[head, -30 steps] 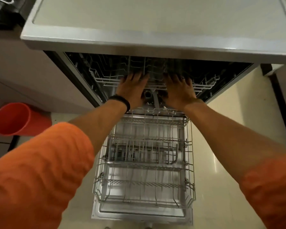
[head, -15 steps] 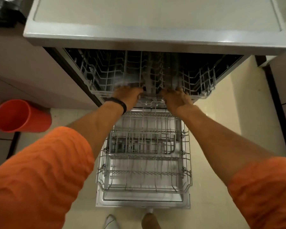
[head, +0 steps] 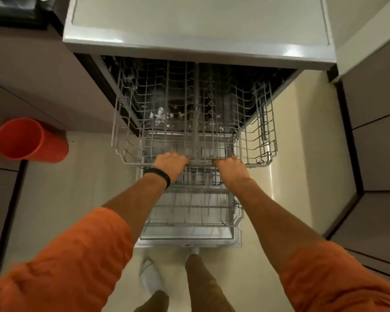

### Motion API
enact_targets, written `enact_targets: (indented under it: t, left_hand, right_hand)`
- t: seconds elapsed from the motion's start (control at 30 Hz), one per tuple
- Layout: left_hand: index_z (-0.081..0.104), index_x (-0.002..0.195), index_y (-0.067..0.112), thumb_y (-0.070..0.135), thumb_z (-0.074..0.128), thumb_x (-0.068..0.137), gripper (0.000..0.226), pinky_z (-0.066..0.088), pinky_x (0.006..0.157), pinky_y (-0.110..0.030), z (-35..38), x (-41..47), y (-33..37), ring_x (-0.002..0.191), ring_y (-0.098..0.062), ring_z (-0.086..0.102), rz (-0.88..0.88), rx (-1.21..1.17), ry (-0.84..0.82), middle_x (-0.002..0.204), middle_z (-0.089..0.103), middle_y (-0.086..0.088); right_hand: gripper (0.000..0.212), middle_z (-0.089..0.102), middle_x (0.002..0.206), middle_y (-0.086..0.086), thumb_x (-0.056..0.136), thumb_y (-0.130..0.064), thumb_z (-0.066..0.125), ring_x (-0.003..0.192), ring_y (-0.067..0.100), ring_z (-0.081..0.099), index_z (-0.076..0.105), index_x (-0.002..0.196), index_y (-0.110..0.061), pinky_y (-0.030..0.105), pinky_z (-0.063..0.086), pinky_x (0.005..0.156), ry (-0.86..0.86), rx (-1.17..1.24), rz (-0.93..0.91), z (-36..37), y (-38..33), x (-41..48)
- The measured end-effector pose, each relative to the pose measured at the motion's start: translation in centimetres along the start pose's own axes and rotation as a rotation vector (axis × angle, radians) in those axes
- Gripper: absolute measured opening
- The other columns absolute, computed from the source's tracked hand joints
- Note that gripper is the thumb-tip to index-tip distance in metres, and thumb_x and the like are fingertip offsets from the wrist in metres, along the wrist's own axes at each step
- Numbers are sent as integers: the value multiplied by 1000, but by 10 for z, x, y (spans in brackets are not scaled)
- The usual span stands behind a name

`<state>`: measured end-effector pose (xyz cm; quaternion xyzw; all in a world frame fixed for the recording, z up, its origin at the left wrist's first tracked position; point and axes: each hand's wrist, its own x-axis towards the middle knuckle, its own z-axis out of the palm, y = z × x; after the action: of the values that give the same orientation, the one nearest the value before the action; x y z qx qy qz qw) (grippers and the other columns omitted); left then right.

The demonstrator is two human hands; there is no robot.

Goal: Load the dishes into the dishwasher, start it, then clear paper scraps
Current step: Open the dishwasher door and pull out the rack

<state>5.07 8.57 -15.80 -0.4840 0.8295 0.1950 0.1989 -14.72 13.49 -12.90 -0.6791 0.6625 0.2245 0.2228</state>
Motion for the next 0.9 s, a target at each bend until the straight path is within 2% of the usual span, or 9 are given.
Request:
enact_targets:
  t: [0.1, 0.2, 0.3, 0.47, 0.57, 0.67, 0.77, 0.9]
  left_hand:
    - [61, 130, 24, 11, 39, 106, 35, 47, 85, -41, 4, -13, 7, 108, -33, 64, -5, 9, -19, 120, 67, -11]
    - [59, 137, 25, 12, 39, 108, 37, 48, 93, -44, 8, -26, 9, 116, -34, 61, -3, 8, -50, 127, 64, -12]
    - [59, 137, 23, 11, 40, 107, 37, 49, 93, -43, 18, -42, 12, 114, -32, 62, 17, 11, -78, 126, 65, -12]
    - [61, 130, 20, 15, 40, 108, 31, 52, 88, -40, 44, -75, 17, 106, -29, 65, 28, 54, -102, 115, 67, -10]
    - [61, 128, 20, 10, 41, 106, 32, 51, 83, -38, 52, -86, 23, 100, -30, 65, 29, 31, -101, 109, 68, -9]
    - [61, 128, 22, 10, 40, 107, 32, 53, 86, -40, 59, -96, 28, 102, -30, 65, 25, 0, -107, 111, 68, -9]
    - [62, 126, 24, 13, 41, 107, 30, 52, 86, -38, 64, -103, 27, 100, -28, 65, 21, -26, -115, 109, 68, -7]
    - [61, 127, 27, 12, 43, 106, 31, 49, 94, -39, 70, -112, 25, 107, -28, 63, 16, -77, -125, 117, 67, -4]
  right_hand:
    - [47, 63, 128, 18, 101, -2, 49, 128, 36, 50, 51, 145, -18, 47, 48, 104, -19, 3, -5, 8, -1, -10]
    - [47, 62, 128, 17, 100, -1, 52, 128, 35, 50, 52, 144, -18, 46, 48, 104, -23, 14, -13, 17, -5, -21]
    - [45, 61, 130, 16, 100, -4, 55, 129, 34, 50, 50, 144, -17, 45, 46, 106, -21, 24, -16, 35, -12, -38]
    - [50, 60, 135, 18, 99, -1, 52, 141, 38, 39, 49, 146, -18, 57, 32, 118, -56, 26, -31, 63, -24, -65]
    - [47, 60, 137, 18, 102, -6, 51, 139, 38, 43, 49, 146, -22, 55, 38, 115, -68, 41, -36, 72, -25, -77]
    - [47, 57, 141, 19, 102, -9, 54, 138, 39, 44, 47, 147, -23, 54, 40, 112, -75, 58, -38, 77, -27, -86]
    - [55, 59, 136, 20, 98, -1, 55, 136, 40, 44, 45, 149, -20, 54, 41, 111, -90, 63, -35, 82, -32, -93]
    - [65, 65, 128, 20, 91, 10, 55, 136, 42, 45, 44, 149, -19, 54, 42, 111, -76, 39, -38, 89, -36, -100]
